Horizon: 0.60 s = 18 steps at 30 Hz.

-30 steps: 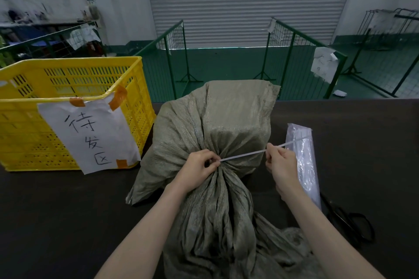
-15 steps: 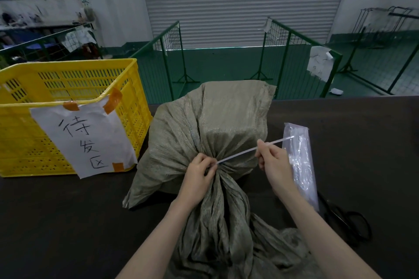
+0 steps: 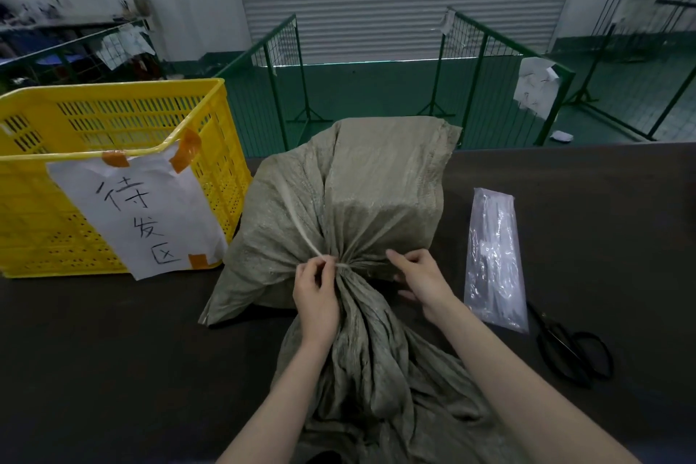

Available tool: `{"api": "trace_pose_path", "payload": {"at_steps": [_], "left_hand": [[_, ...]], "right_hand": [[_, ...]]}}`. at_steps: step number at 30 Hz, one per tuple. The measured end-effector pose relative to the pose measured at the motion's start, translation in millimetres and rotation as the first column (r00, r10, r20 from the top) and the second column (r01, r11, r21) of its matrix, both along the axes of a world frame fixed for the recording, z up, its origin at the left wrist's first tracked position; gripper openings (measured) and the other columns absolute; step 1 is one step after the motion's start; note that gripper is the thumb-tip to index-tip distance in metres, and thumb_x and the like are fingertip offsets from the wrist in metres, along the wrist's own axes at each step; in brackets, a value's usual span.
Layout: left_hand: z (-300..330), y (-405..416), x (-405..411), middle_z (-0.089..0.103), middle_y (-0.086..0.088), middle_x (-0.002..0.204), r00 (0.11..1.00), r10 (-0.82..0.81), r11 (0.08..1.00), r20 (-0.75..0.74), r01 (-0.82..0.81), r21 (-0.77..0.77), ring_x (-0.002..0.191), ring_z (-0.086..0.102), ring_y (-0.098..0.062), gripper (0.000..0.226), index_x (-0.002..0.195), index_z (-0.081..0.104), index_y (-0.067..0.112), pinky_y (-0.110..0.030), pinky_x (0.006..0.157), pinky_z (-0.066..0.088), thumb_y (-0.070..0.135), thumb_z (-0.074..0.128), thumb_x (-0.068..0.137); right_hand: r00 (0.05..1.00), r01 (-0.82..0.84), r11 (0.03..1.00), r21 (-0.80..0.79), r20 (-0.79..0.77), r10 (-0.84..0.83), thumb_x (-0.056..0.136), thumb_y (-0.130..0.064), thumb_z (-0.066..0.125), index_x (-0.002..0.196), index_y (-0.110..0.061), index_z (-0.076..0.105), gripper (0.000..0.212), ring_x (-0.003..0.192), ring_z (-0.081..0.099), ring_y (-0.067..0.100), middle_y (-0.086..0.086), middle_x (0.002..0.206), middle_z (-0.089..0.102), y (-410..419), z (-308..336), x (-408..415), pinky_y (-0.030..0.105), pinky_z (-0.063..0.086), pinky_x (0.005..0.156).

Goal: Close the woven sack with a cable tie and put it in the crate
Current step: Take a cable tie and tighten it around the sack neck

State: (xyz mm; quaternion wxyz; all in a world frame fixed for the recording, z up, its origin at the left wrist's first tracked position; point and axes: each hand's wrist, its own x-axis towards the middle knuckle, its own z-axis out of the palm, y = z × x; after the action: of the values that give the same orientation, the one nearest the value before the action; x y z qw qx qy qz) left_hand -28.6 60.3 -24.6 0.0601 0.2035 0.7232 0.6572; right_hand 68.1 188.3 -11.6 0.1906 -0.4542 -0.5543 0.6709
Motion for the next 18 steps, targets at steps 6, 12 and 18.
{"api": "trace_pose_path", "payload": {"at_steps": [6,12,18], "left_hand": [[-8,6,-5,0.067,-0.007,0.087,0.934,-0.006,0.982,0.358,-0.062,0.178,0.086,0.061,-0.017,0.018,0.08,0.064,0.015,-0.025,0.083,0.047,0.013,0.054,0.095],[-7,21,-7,0.067,-0.016,0.089,0.843,-0.097,0.957,0.528,-0.066,0.281,0.089,0.064,-0.028,0.017,0.079,0.058,0.01,-0.045,0.093,0.048,0.005,0.052,0.094],[2,35,1,0.066,-0.018,0.094,0.801,-0.194,0.946,0.567,0.001,0.323,0.086,0.066,-0.022,0.017,0.084,0.053,0.006,-0.045,0.098,0.048,0.001,0.043,0.097]], "right_hand": [[0.997,0.068,0.998,-0.009,-0.034,-0.068,0.086,-0.038,0.064,0.096,-0.016,0.044,0.031,0.09,0.057,0.015,0.005,0.102,0.057,8,-2,-8,0.035,0.049,0.079],[0.998,0.058,0.997,0.049,-0.029,-0.056,0.091,-0.027,0.059,0.111,-0.014,0.042,0.03,0.092,0.054,0.015,0.007,0.11,0.053,23,1,-8,0.03,0.046,0.072],[1.0,0.006,0.988,0.155,-0.011,-0.004,0.094,-0.012,0.053,0.126,-0.007,0.038,0.035,0.08,0.052,0.01,0.009,0.11,0.053,41,1,-2,0.021,0.041,0.061]]}}
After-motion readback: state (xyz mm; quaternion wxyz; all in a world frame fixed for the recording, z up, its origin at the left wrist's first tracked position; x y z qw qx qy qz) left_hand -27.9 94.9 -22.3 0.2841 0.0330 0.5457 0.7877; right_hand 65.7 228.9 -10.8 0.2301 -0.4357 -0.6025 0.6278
